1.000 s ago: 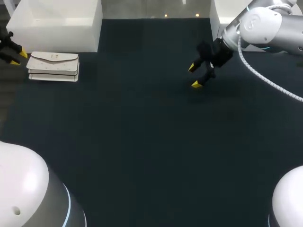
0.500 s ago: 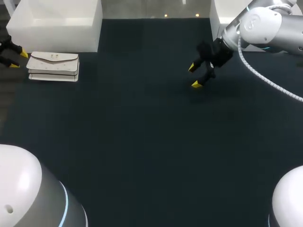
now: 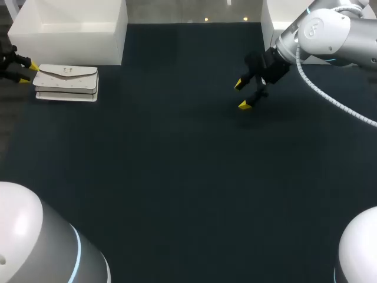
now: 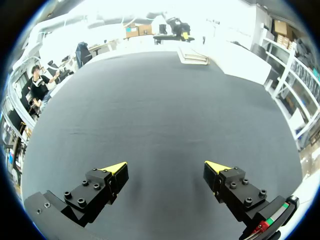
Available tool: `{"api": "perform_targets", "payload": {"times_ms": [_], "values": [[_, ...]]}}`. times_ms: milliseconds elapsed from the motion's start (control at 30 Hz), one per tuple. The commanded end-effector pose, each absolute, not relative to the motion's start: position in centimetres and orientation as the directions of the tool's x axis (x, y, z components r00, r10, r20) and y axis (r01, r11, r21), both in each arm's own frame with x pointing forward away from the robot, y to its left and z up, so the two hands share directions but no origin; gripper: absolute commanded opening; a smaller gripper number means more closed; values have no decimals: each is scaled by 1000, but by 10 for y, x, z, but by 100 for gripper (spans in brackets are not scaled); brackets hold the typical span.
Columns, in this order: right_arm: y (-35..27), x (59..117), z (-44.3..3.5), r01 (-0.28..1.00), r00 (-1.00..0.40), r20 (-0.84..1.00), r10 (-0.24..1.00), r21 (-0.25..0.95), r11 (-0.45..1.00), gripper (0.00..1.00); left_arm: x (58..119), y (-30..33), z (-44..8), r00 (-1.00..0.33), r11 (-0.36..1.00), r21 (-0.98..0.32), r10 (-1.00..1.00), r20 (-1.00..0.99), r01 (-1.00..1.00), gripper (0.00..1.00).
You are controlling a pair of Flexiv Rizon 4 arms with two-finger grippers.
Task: Pick up the bag, open it, inspect its contents, close it, and place it on the opposite side
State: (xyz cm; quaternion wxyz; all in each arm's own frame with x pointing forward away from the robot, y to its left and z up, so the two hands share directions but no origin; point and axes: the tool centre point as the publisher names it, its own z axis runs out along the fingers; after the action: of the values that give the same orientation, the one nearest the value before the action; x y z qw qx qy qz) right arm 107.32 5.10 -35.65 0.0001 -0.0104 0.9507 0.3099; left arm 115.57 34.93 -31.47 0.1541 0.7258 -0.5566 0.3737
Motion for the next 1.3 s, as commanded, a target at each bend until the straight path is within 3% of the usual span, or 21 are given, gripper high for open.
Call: {"api": "perform_targets", "payload": {"times_ms": [33, 567, 900, 967, 1033, 1300], "values": [[51, 1075, -357, -20, -1000, -4, -22, 590, 807, 100, 1168, 353, -322, 94, -138, 6, -649, 755, -990, 55], [51, 1075, -357, -20, -1000, -4, -22, 590, 807, 100, 1174, 342, -329, 88, -95, 35, -652, 753, -995, 44], [51, 1075, -357, -20, -1000, -4, -22, 590, 807, 100, 1174, 338, -332, 90, -84, 46, -651, 754, -995, 29], [51, 1075, -357, -20, -1000, -4, -22, 590, 807, 100, 1174, 336, -332, 90, -82, 48, -651, 753, -995, 11], [51, 1075, -357, -20, -1000, -4, -22, 590, 807, 100, 1171, 333, -332, 86, -79, 46, -652, 753, -996, 0], [51, 1075, -357, -20, -1000, -4, -22, 590, 807, 100, 1164, 318, -328, 67, -64, 33, -653, 755, -997, 0]]}}
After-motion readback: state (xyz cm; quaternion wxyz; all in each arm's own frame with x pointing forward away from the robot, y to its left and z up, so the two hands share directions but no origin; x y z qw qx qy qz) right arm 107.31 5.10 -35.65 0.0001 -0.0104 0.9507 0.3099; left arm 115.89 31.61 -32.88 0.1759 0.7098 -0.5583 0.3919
